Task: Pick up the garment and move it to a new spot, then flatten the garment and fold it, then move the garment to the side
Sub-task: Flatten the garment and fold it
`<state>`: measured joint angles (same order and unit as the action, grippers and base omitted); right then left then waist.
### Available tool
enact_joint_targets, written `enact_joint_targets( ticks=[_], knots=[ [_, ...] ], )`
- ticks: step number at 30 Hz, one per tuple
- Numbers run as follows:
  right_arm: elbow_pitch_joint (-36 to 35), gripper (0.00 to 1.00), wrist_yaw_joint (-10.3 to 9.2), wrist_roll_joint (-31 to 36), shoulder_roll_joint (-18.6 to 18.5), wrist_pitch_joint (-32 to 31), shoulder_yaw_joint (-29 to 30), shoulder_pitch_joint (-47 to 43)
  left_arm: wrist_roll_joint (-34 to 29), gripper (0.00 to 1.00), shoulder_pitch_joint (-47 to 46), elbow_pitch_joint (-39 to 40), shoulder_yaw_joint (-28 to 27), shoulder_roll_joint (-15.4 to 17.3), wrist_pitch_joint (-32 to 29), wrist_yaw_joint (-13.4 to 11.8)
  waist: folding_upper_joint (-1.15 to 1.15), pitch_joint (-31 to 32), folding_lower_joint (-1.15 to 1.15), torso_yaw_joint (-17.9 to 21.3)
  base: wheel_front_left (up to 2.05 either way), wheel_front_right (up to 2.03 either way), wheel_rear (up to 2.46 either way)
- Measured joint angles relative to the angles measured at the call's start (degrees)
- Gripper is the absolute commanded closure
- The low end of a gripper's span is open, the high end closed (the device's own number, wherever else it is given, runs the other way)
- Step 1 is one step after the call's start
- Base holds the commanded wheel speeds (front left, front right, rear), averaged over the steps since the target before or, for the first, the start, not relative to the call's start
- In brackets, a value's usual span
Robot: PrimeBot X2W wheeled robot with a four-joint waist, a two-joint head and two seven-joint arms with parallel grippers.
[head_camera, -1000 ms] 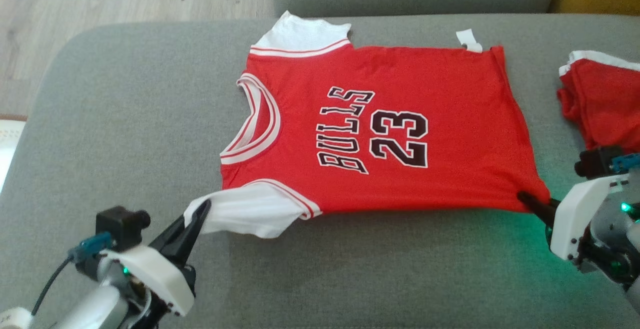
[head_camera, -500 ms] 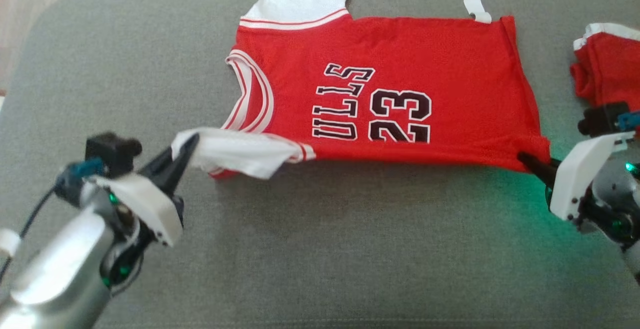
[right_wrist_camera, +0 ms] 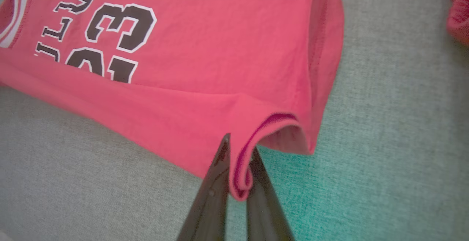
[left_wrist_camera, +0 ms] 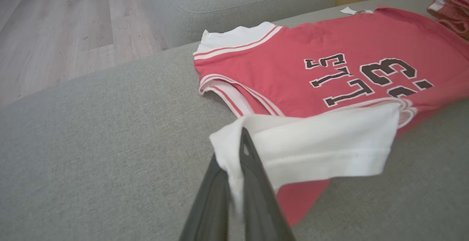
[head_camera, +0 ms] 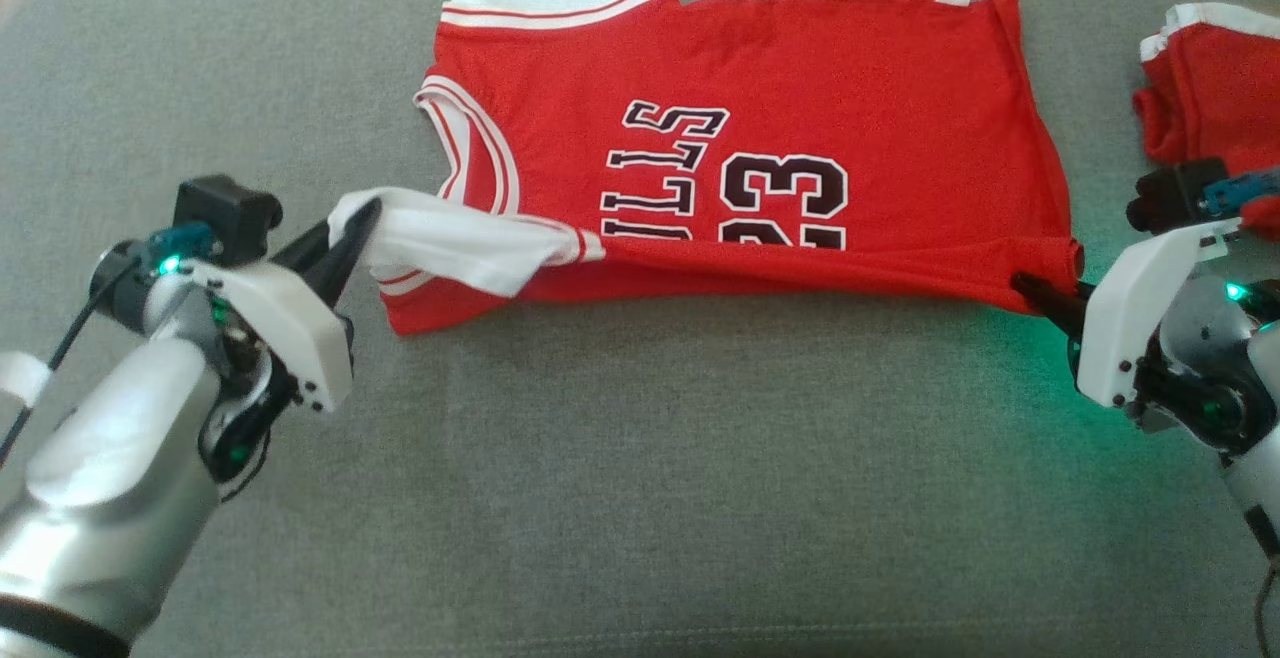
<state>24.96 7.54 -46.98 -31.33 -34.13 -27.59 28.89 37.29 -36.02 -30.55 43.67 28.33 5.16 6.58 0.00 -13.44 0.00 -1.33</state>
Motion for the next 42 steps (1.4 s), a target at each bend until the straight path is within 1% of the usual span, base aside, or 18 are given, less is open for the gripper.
enact_joint_targets(
  ticks=[8, 15, 16, 17, 18, 19, 20, 26, 28, 31, 34, 37, 39, 42],
  knots=[
    [-0.68, 1.00, 0.00, 2.08, 0.45, -3.07, 1.30, 1.27, -0.91, 1.00, -6.41, -5.91, 2.30, -2.12, 0.57, 0.57, 0.00, -1.92, 0.00, 0.06, 0.00, 0.00, 0.00],
    [-1.31, 1.00, 0.00, 3.45, 1.60, -4.74, 2.20, 3.55, -0.90, 1.00, -10.72, -10.48, 4.49, -3.23, 1.02, 1.00, 0.00, -3.62, 0.00, 0.18, 0.00, 0.00, 0.00],
    [-1.23, 0.84, 0.00, 4.00, 1.81, -4.69, 2.60, 3.76, -0.90, 1.00, -11.32, -10.92, 4.94, -3.41, 1.11, 1.00, 0.00, -3.86, 0.00, 0.20, 0.00, 0.00, 0.00],
    [-1.04, 0.00, 0.00, 4.54, 2.00, -4.69, 2.91, 4.05, -0.90, 0.98, -11.92, -11.35, 5.48, -3.53, 1.35, 1.00, 0.00, -4.11, 0.00, 0.22, 0.00, 0.00, 0.00],
    [-0.67, 0.00, 0.00, 4.95, 2.22, -4.68, 3.48, 4.47, -0.90, 0.78, -12.59, -11.84, 5.87, -3.70, 1.54, 1.01, 0.00, -4.37, 0.00, 0.24, 0.00, 0.00, 0.00],
    [-0.30, 0.00, 0.00, 5.36, 2.49, -4.61, 4.20, 4.97, -0.90, 0.28, -13.26, -12.27, 6.09, -3.88, 1.71, 1.01, 0.00, -4.66, 0.00, 0.25, 0.00, 0.00, 0.00],
    [0.07, 0.00, 0.00, 5.71, 2.75, -4.47, 4.78, 5.48, -0.89, 0.00, -14.01, -12.73, 6.33, -4.04, 2.03, 1.00, 0.00, -4.95, 0.00, 0.24, 0.00, 0.00, 0.00],
    [2.20, 0.00, 0.00, 7.21, 5.70, -1.46, 8.62, 9.60, -0.82, 0.00, -19.50, -16.68, 7.49, -5.33, 4.11, 1.00, 0.00, -7.06, 0.01, 0.53, 0.00, 0.00, 0.00],
    [2.88, 0.00, 0.00, 8.46, 6.46, 0.63, 9.40, 11.16, -0.82, 0.00, -21.32, -18.27, 7.39, -5.97, 5.34, 1.00, 0.00, -7.83, 0.00, 0.71, 0.00, 0.00, 0.00],
    [4.37, 0.00, 0.00, 9.99, 7.99, 6.01, 11.47, 13.21, -0.71, 0.00, -23.68, -20.69, 6.68, -7.32, 7.11, 0.92, 0.00, -8.72, 0.01, 0.97, 0.00, 0.00, 0.00],
    [5.82, 0.00, 0.00, 11.89, 9.14, 12.09, 12.76, 14.73, 0.20, 0.00, -24.86, -22.18, 4.63, -8.49, 8.66, 0.53, 0.00, -9.01, 0.01, 1.15, 0.00, 0.00, 0.00],
    [6.32, 0.00, 0.00, 13.58, 9.34, 18.33, 11.99, 15.22, 0.36, 0.00, -25.01, -22.54, 2.37, -9.12, 9.07, -0.11, 0.00, -8.31, 0.01, 1.13, 0.00, 0.00, 0.00],
    [6.15, 0.00, 0.00, 14.38, 9.31, 22.79, 11.11, 15.10, 0.34, 0.00, -24.51, -19.61, -1.01, -9.16, 9.13, -1.11, 0.00, -7.47, 0.00, 1.07, 0.00, 0.00, 0.00],
    [5.23, 0.00, 0.00, 14.95, 9.27, 30.07, 11.20, 14.93, 0.00, 0.00, -22.00, -12.99, -7.77, -9.28, 9.22, -2.38, 0.00, -5.86, 0.00, 1.03, 0.00, 0.00, 0.00]
  ],
)
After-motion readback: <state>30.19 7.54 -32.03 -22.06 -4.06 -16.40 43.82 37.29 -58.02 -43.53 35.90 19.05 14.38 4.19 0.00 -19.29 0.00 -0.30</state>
